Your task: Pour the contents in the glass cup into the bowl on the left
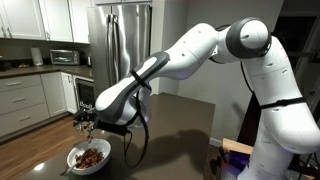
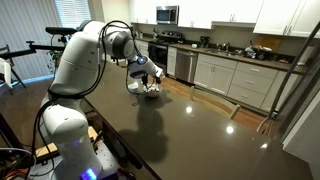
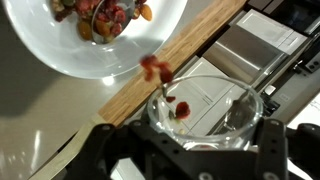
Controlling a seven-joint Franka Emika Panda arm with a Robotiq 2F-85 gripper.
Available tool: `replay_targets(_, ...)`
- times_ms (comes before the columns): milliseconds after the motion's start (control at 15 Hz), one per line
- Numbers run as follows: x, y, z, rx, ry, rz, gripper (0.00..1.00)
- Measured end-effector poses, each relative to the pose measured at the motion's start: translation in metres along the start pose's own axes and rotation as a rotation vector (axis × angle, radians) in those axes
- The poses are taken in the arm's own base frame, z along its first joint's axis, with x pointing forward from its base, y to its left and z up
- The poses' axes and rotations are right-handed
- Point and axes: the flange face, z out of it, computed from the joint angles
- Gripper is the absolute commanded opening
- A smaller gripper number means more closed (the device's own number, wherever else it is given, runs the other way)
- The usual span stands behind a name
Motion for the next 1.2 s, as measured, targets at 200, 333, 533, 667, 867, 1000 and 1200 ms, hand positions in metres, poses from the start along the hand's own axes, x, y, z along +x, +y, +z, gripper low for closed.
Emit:
replay_targets(200, -0.006, 0.002, 0.0, -0.005, -0.012, 0.006, 0.53)
replay_targets(333, -0.011, 0.005, 0.001, -0.01, -0.023, 0.011, 0.53)
replay_targets(533, -0.019, 0.007, 0.001, -0.016, -0.038, 0.014, 0.53)
replay_targets(667, -0.022, 0.009, 0.001, -0.019, -0.044, 0.017, 0.53)
replay_targets(867, -0.021, 0.008, 0.001, -0.018, -0.04, 0.018, 0.53)
replay_targets(1000, -0.017, 0.005, -0.001, -0.014, -0.031, 0.016, 0.53)
replay_targets(1200, -0.011, -0.002, -0.008, -0.007, -0.011, 0.003, 0.53)
